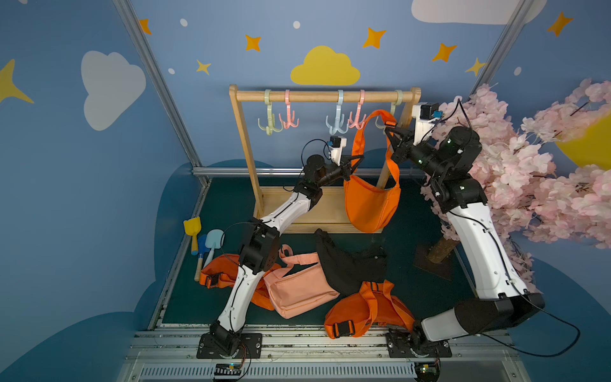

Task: Take the bag off the hook
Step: Pick up the bag from the hook.

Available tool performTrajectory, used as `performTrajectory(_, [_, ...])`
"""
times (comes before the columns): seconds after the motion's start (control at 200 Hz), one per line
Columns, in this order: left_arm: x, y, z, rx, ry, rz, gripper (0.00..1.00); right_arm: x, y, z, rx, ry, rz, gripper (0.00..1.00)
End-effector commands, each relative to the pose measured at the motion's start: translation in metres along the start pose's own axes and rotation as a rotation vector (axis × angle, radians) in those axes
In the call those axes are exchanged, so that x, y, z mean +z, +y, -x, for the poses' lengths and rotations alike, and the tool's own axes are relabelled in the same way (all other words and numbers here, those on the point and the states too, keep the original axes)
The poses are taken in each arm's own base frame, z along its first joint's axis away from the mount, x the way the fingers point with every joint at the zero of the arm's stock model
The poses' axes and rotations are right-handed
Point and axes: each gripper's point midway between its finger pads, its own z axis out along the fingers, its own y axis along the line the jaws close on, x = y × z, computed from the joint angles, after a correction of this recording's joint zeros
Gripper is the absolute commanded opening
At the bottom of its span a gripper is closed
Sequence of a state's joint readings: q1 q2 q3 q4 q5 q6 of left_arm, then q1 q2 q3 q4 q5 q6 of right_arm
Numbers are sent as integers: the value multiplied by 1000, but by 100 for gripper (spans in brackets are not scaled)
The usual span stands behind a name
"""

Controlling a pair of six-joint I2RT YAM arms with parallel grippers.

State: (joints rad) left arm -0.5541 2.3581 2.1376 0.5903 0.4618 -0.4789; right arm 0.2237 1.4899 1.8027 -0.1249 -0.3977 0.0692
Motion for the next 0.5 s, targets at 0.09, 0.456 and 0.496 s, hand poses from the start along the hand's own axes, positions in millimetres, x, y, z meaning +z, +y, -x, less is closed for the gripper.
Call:
performTrajectory(0.09, [3,-29,30,34,-58,-44,4,-5,11,21,-31,-54,31,0])
performTrajectory(0.456, [-16,-40,21,-7,-31,-50,4,-28,25,5,-39,-37,13,0])
performTrajectory(0.496, [-19,-42,21,-10,-29,-49,4,-31,27,6,-41,-40,13,0])
